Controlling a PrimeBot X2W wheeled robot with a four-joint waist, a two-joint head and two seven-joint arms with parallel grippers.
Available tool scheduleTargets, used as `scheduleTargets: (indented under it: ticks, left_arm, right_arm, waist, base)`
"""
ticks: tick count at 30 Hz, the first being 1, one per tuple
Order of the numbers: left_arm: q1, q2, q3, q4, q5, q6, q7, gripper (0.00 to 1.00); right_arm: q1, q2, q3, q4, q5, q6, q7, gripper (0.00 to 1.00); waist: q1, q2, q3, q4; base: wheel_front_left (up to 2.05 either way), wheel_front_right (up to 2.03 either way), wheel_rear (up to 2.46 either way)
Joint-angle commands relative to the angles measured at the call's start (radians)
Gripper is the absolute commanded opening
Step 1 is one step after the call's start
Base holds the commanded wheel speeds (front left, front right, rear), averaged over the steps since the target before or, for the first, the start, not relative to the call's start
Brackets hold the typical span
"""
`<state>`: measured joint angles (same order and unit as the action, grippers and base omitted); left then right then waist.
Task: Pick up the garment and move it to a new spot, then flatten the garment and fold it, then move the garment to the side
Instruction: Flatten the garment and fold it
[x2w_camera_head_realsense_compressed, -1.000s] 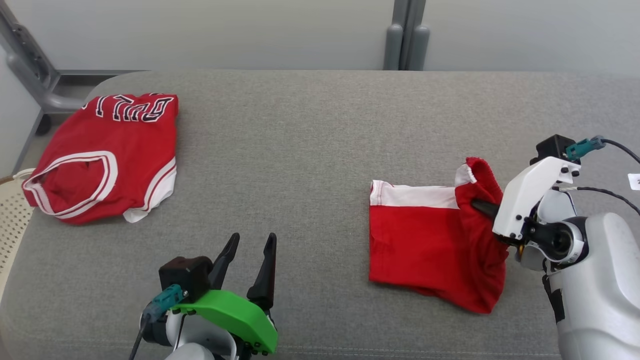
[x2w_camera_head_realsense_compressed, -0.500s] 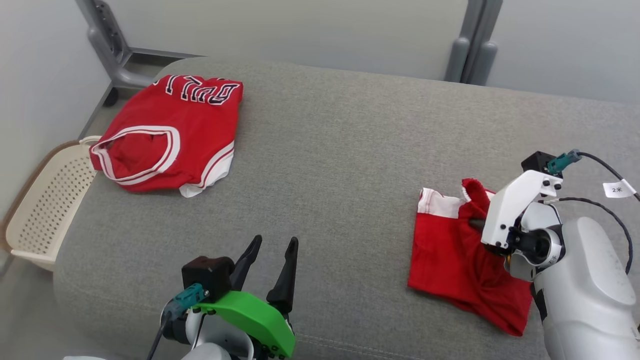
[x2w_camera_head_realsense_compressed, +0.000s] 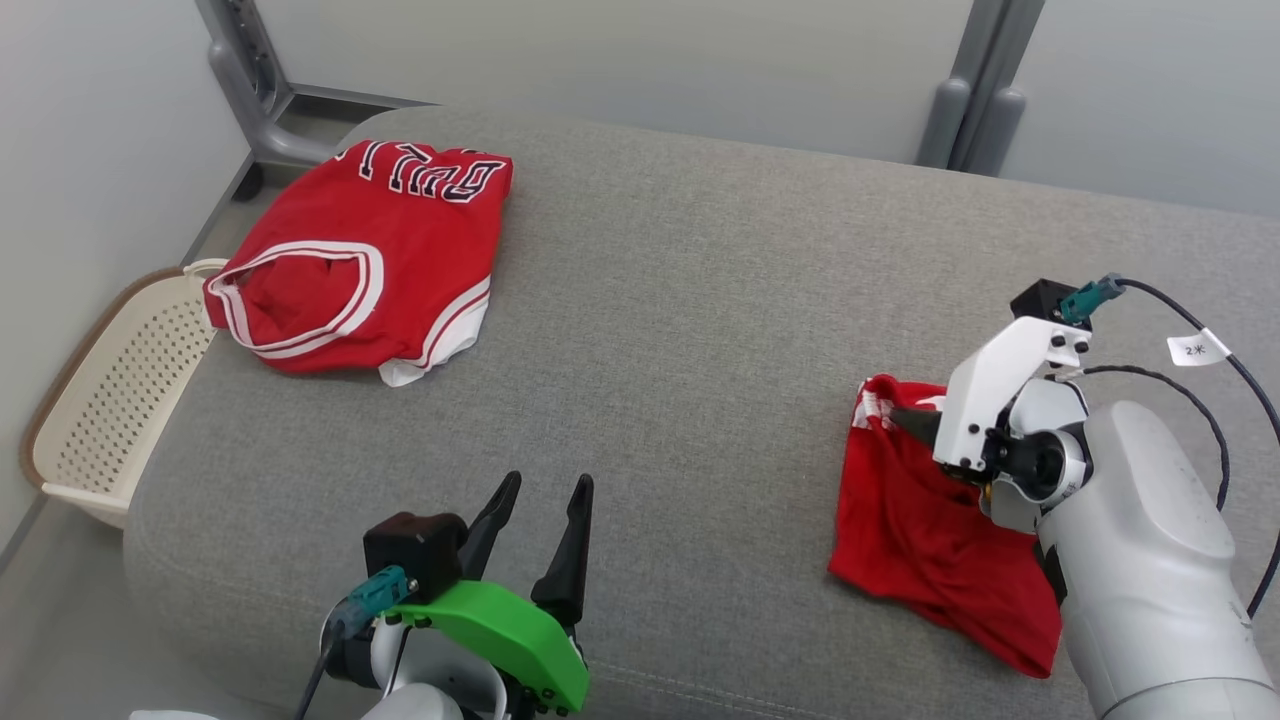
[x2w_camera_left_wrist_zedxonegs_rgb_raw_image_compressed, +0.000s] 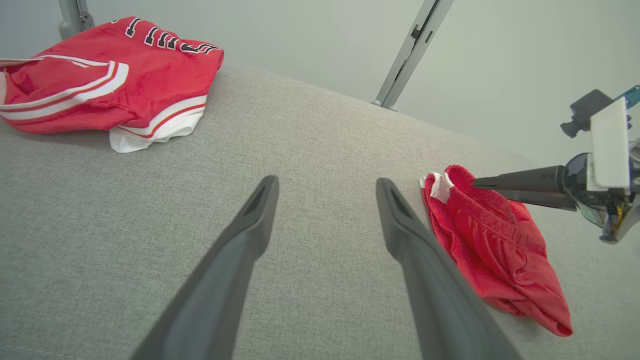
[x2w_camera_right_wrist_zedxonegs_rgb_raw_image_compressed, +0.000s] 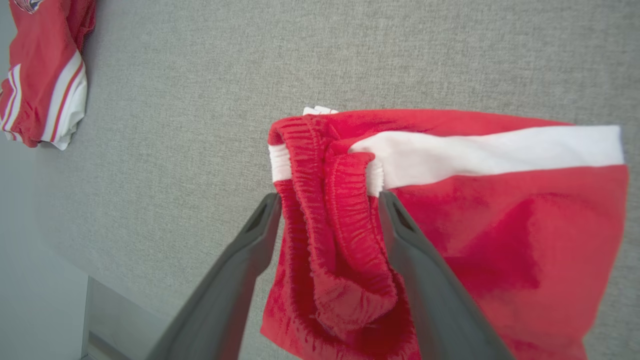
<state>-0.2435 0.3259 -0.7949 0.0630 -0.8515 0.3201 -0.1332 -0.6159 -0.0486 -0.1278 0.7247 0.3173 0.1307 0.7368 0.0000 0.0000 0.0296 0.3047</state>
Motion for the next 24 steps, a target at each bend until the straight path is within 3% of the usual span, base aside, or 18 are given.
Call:
scheduleTargets:
  ticks: [1, 10, 24]
  left_arm:
    - [-0.003, 0.004, 0.004, -0.001, -0.003, 0.005, -0.003, 1.00]
    - [0.027, 0.018, 0.008, -0.017, -0.006, 0.022, -0.008, 1.00]
    - [0.030, 0.035, -0.002, -0.062, 0.006, 0.043, 0.009, 1.00]
  right_arm:
    - [-0.020, -0.004, 0.010, 0.010, 0.032, 0.000, 0.001, 1.00]
    - [-0.063, -0.004, 0.052, -0.104, 0.111, 0.000, -0.029, 1.00]
    - [0.124, -0.085, -0.058, -0.287, 0.121, 0.000, -0.121, 1.00]
  waist:
    - [0.0000, 0.0000, -0.013, -0.023]
    - [0.0000, 0.0000, -0.052, -0.115]
    - [0.0000, 0.0000, -0.033, -0.206]
  base:
    - [0.00, 0.00, 0.00]
    - [0.00, 0.00, 0.00]
    - [0.00, 0.00, 0.00]
